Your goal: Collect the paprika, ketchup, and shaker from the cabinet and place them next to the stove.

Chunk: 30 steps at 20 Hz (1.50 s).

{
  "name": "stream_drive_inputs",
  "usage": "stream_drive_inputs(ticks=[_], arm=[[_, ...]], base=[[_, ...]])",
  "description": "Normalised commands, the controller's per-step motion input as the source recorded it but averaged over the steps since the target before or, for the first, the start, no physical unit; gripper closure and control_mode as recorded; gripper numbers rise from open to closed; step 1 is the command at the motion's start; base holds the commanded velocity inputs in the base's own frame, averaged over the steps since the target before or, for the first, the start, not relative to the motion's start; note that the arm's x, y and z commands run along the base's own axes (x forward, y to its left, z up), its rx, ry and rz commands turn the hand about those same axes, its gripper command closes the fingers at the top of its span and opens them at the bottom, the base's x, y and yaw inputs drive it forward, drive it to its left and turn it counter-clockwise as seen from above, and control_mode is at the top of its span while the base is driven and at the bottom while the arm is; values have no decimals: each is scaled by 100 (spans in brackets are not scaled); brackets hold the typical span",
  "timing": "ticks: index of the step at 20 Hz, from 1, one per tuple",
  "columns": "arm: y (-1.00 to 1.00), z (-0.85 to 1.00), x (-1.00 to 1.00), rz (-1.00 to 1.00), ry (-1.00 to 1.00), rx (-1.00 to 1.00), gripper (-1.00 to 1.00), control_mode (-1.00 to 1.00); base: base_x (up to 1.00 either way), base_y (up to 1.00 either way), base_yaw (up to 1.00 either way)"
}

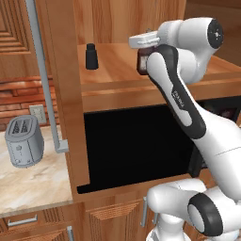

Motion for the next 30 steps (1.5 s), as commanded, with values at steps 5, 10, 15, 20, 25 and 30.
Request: stream_drive_inputs(ticks=[5, 10, 15, 20, 25, 30], arm=[[0, 0, -87, 2, -6, 0, 100, -100], [0, 9, -72, 1, -1, 0, 100, -100], [0, 4, -64, 0, 1, -4, 100, -100], [-11, 0, -65, 0, 0, -4, 100, -100], [-26, -3, -69, 0, 0, -1, 100, -100], [-30, -11, -70, 0, 0, 0, 100, -100]], base=[[0, 0, 0], [0, 0, 0], [0, 0, 0], [0, 0, 0], [0, 0, 0], [0, 0, 0]])
